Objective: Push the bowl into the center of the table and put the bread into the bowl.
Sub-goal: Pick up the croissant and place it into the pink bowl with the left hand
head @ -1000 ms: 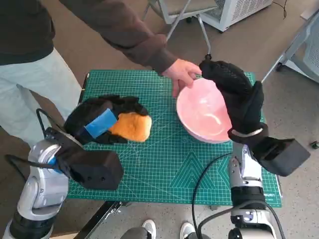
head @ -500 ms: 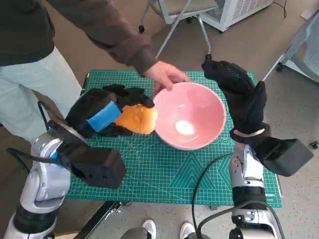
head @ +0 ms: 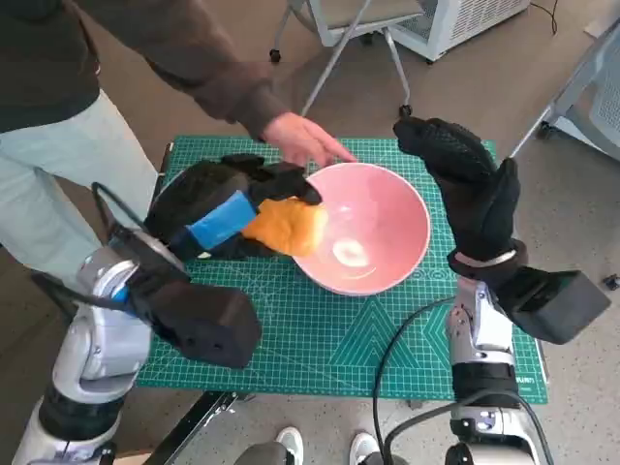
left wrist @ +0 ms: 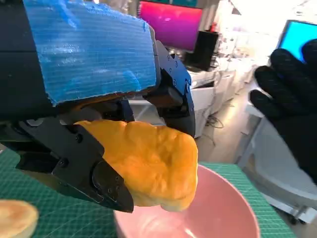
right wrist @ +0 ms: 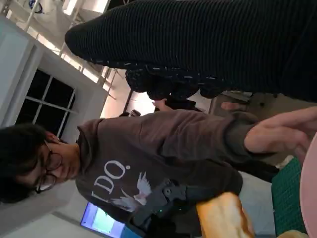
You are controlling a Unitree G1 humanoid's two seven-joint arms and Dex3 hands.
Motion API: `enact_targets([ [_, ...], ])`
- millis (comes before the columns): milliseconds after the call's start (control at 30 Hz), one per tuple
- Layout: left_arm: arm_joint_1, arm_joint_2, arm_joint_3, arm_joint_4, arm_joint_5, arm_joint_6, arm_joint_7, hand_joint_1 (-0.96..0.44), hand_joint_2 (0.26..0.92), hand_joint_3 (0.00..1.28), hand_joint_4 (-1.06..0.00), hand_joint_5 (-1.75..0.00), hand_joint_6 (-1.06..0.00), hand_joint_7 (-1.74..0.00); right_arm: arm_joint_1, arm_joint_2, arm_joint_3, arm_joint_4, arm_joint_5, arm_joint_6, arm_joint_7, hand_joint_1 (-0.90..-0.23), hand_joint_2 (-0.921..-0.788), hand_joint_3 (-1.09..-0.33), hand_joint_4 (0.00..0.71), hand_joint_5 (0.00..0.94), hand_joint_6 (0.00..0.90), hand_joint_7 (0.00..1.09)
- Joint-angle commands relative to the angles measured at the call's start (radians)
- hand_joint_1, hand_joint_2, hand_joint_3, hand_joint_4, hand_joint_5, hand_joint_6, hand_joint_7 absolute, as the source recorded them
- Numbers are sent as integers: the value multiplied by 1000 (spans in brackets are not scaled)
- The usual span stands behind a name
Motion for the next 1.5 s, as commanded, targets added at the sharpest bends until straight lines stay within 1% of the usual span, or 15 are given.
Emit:
enact_targets([
  [33, -42, -18, -26, 36, 14, -15, 6, 3, 884, 0, -907, -899, -724, -1087, 24, 4, -10, 12, 14, 3, 1, -655, -921, -710, 180, 0, 36, 576],
  [167, -76, -45, -59, 82, 20, -16, 3, 3, 886, 1, -903, -905, -716, -1093, 26, 3, -14, 16, 15, 2, 1, -655, -921, -710, 180, 0, 36, 575],
  [333, -124, -86, -108, 181, 41, -43, 21, 3, 902, 7, -851, -981, -683, -1113, 26, 4, -21, 23, 21, 4, 5, -660, -921, -705, 180, 1, 38, 573],
  [567, -203, -138, -167, 385, 60, -144, 77, 2, 907, 8, -833, -1009, -677, -1112, 29, 5, -25, 23, 21, 7, -2, -670, -921, -693, 180, 0, 39, 569],
  [833, -294, -209, -213, 644, 79, -240, 151, 2, 910, 16, -802, -1130, -692, -1009, 39, 4, -28, 6, 24, 12, -7, -666, -921, -683, 185, 3, 44, 565],
  [1033, -354, -254, -248, 825, 105, -287, 211, 2, 919, 32, -766, -1120, -641, -1113, 48, 6, -28, -5, 19, 9, -14, -663, -921, -681, 186, 3, 47, 561],
  [1133, -376, -272, -253, 896, 106, -301, 225, 1, 920, 71, -731, -1151, -581, -1175, 52, 7, -28, -8, 19, 8, -16, -662, -921, -681, 187, 3, 48, 559],
  [1167, -383, -279, -255, 918, 104, -298, 222, 1, 920, 96, -715, -1183, -544, -1195, 53, 6, -28, -9, 19, 8, -16, -662, -921, -680, 187, 3, 49, 558],
  [1233, -392, -289, -257, 950, 101, -289, 211, 1, 921, 149, -613, -1250, -519, -1261, 56, 6, -29, -12, 20, 8, -17, -664, -921, -679, 188, 3, 51, 556],
  [1267, -396, -293, -258, 961, 99, -285, 206, -10, 898, 135, -567, -943, -449, -963, 57, 6, -29, -14, 20, 8, -18, -667, -921, -678, 188, 3, 52, 555],
  [1300, -396, -294, -258, 965, 96, -273, 191, -15, 895, 119, -574, -788, -450, -807, 59, 6, -29, -16, 20, 8, -18, -668, -921, -677, 189, 3, 53, 554],
  [1333, -396, -295, -257, 967, 94, -265, 181, -44, 887, 86, -502, -509, -427, -542, 60, 5, -29, -19, 21, 9, -18, -669, -921, -677, 189, 3, 54, 552],
  [1367, -396, -297, -255, 965, 90, -247, 162, -63, 883, 60, -458, -327, -419, -361, 62, 5, -29, -20, 21, 9, -18, -669, -921, -677, 189, 3, 54, 551],
  [1400, -395, -298, -254, 964, 87, -234, 148, -95, 876, 41, -385, -209, -389, -231, 63, 5, -30, -22, 21, 9, -19, -669, -921, -677, 189, 3, 55, 550],
  [1500, -401, -304, -250, 968, 77, -196, 106, -150, 865, 19, -271, -85, -332, -94, 66, 3, -32, -25, 22, 10, -20, -671, -921, -677, 189, 3, 56, 548],
])
